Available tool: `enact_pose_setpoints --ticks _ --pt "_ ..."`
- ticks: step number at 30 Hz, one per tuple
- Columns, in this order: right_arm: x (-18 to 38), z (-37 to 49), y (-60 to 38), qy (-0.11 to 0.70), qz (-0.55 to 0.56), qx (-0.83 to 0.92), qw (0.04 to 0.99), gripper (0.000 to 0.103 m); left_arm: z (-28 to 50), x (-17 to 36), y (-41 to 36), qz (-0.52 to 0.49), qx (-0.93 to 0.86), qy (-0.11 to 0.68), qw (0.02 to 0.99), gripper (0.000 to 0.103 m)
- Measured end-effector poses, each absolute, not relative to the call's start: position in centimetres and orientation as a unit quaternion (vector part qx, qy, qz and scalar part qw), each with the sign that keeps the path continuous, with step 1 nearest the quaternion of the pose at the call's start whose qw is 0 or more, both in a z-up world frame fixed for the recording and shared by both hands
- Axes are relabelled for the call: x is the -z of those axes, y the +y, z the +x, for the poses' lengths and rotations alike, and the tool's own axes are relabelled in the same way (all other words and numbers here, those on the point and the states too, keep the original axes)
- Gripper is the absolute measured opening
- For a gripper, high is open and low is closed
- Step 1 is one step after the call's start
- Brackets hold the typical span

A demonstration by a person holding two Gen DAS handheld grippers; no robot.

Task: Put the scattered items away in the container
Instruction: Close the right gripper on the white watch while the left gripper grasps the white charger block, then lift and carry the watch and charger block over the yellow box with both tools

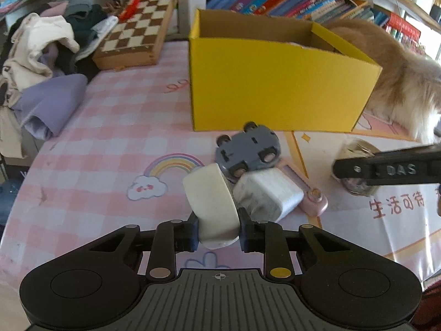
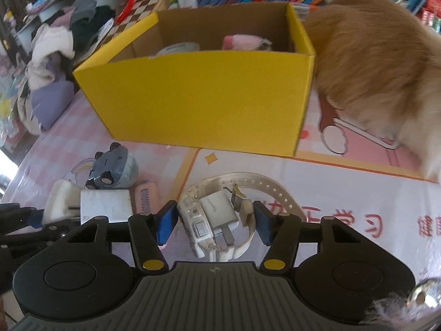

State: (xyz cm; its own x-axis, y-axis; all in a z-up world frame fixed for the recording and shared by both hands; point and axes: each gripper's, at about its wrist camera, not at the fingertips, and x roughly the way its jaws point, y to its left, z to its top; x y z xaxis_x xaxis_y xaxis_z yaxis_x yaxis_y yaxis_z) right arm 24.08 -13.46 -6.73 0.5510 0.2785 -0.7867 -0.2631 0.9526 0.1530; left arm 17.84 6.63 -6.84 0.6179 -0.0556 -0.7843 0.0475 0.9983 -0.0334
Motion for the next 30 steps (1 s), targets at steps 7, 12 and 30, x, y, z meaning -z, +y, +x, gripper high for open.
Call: enact_pose_setpoints --ticks 7,12,30 --pt "5.7 21.5 -14.8 0.429 0.02 -0.127 0.894 0.056 16.4 6.0 7.0 -0.004 0.033 0.413 0.91 0.024" --pt "5.3 19.7 -15.6 0.42 0.029 -0.111 0.9 0.056 15.5 5.2 7.4 0.001 0.03 0.394 0.919 0.024" --pt "4.5 15.6 -16.2 0.412 0.039 -0.096 0.905 0.055 13.0 2.9 6.2 0.011 0.084 0.361 0.929 0.024"
